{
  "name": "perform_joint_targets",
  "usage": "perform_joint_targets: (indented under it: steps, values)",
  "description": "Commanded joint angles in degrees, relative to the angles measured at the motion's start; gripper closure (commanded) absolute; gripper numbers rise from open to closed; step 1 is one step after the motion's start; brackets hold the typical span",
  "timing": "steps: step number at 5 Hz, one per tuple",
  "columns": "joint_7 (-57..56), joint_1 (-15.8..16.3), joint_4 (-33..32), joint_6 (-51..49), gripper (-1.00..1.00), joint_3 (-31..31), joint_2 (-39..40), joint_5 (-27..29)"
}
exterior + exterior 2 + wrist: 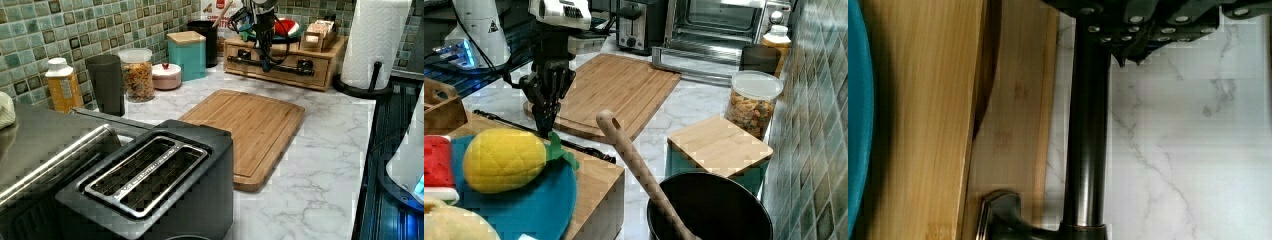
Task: Close the drawer.
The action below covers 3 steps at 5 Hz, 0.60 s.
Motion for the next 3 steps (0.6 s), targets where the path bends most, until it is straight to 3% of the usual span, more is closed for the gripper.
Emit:
perform_joint_targets:
  steps: [1,3]
  values:
    - [1.9,-6.2,7.8,-0.3,1.00,-8.3,-2.2,-2.6]
    - [1.9,-6.2,7.8,-0.3,1.00,-8.3,-2.2,-2.6]
